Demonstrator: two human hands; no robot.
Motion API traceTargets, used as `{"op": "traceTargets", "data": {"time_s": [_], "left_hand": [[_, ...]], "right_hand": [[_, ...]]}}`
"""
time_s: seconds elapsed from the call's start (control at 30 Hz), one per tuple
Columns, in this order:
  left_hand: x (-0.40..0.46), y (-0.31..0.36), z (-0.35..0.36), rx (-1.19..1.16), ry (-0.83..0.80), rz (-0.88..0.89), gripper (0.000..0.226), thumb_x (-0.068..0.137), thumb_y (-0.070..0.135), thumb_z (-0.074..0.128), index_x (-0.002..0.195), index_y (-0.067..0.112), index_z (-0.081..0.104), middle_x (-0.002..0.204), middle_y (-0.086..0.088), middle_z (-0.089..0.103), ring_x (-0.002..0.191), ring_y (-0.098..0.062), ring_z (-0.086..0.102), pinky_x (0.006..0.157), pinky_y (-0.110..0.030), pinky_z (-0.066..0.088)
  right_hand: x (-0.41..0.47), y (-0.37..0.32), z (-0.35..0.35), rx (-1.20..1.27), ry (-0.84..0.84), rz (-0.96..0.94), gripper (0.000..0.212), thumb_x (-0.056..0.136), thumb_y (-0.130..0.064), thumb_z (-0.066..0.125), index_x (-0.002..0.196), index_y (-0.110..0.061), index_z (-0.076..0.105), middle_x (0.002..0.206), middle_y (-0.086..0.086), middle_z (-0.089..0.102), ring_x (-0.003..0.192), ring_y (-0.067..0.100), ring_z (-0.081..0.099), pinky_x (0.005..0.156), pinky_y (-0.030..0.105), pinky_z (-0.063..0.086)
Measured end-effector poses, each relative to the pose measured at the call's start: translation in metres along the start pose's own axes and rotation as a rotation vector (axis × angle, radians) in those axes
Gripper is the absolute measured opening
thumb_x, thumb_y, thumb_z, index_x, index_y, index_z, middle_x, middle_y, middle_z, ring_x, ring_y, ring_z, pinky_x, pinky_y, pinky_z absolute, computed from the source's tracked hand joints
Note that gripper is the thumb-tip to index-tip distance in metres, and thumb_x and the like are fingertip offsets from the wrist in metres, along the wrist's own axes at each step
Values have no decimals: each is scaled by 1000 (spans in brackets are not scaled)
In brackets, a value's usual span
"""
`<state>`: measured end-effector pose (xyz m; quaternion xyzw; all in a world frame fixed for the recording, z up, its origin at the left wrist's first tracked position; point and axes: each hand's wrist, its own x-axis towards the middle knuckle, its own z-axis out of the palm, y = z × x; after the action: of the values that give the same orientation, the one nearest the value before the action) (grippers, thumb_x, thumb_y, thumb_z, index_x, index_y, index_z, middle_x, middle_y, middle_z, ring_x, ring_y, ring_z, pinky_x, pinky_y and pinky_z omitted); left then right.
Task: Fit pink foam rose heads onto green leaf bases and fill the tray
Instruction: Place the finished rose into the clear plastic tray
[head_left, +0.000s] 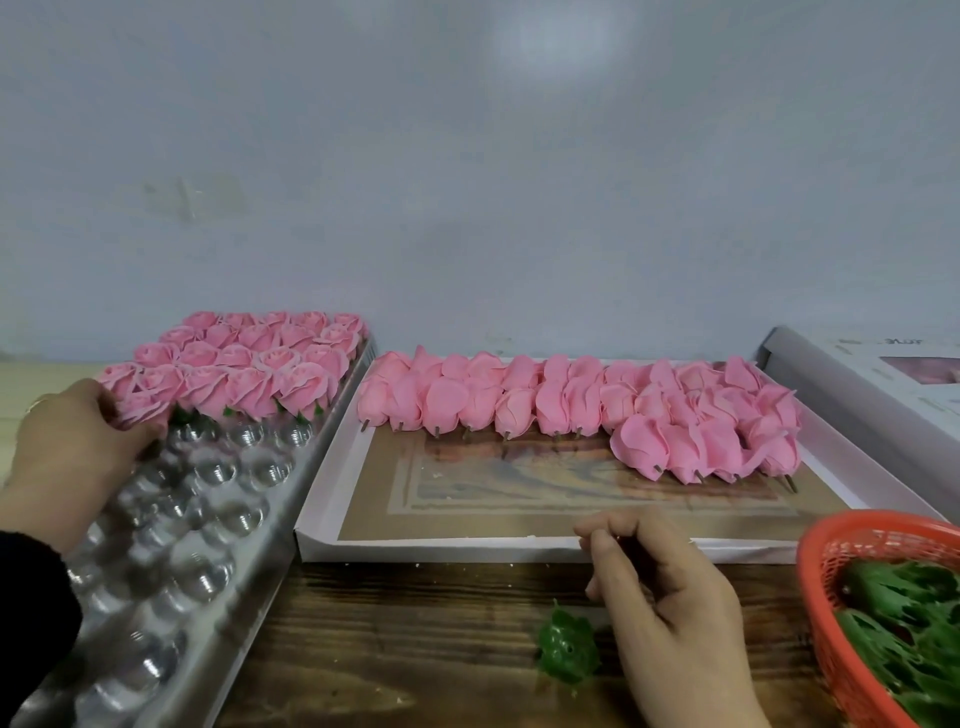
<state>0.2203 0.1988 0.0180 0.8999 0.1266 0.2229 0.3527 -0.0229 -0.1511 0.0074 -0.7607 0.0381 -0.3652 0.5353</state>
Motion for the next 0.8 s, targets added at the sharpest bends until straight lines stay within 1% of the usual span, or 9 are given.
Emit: {"op": "traceTargets", "data": {"time_s": [0.13, 0.23, 0.37, 0.43, 0.47, 0.53, 0.6, 0.7, 0.8], "left_hand": [[-16, 17, -17, 9, -50, -66, 56, 72, 15, 79, 113, -12, 52, 110, -33, 59, 96, -47, 58, 88, -56, 47], [-36, 39, -34, 28, -47, -59, 77, 65, 31, 74, 124, -9, 48, 114, -33, 58, 97, -46, 59, 89, -54, 47], [-72, 82, -51, -134, 97, 101, 43, 86, 16, 62, 124, 1, 49, 115, -25, 57, 96, -37, 59, 91, -50, 47], [-101, 109, -54, -286, 126, 204, 30, 87, 11, 57, 117, 5, 55, 98, -14, 59, 77, -16, 57, 78, -38, 49], [-120, 123, -53, -365, 105, 241, 25, 87, 9, 56, 112, 6, 58, 88, -8, 58, 69, -9, 52, 69, -30, 48], [-164, 143, -48, -493, 10, 292, 15, 88, 5, 55, 101, 11, 61, 75, 0, 57, 63, -7, 49, 59, -17, 44], [-210, 151, -35, -580, -130, 282, 10, 87, 6, 56, 89, 14, 62, 71, -1, 60, 62, -9, 53, 58, -17, 46], [-265, 149, -12, -776, -335, 117, 10, 86, 7, 58, 81, 14, 64, 61, -2, 61, 53, -4, 54, 50, -14, 45], [-289, 145, 9, -787, -451, 99, 14, 88, 6, 57, 77, 14, 62, 62, -2, 59, 47, -3, 53, 46, -13, 42]], "right_hand": [[2, -1, -2, 28, 7, 16, 12, 79, -21, 57, 78, -30, 65, 69, -3, 63, 58, 13, 55, 60, 16, 44], [4, -1, -6, 39, 23, 41, 23, 85, -7, 60, 71, -25, 65, 60, 0, 59, 58, 13, 53, 59, 14, 41], [5, -4, -8, 40, 24, 59, 22, 85, -1, 56, 75, -20, 64, 57, -7, 55, 59, 5, 52, 60, 11, 40], [5, -5, -8, 55, 23, 63, 23, 86, 0, 55, 76, -19, 64, 60, -7, 56, 60, 4, 51, 60, 9, 40], [5, -6, -8, 65, 26, 64, 23, 86, 0, 55, 76, -19, 64, 60, -5, 56, 59, 5, 51, 59, 9, 40], [4, -6, -10, 85, 38, 69, 23, 86, 0, 55, 75, -19, 62, 58, 0, 55, 57, 6, 49, 55, 9, 38], [3, -5, -11, 96, 46, 72, 22, 86, -1, 54, 74, -18, 61, 57, 5, 54, 55, 8, 48, 54, 10, 38], [3, -3, -13, 101, 50, 80, 20, 87, -5, 54, 74, -19, 61, 60, 9, 55, 59, 13, 50, 56, 14, 39], [4, -3, -14, 110, 55, 83, 22, 87, -5, 53, 73, -21, 60, 59, 8, 54, 58, 11, 50, 55, 12, 39]]}}
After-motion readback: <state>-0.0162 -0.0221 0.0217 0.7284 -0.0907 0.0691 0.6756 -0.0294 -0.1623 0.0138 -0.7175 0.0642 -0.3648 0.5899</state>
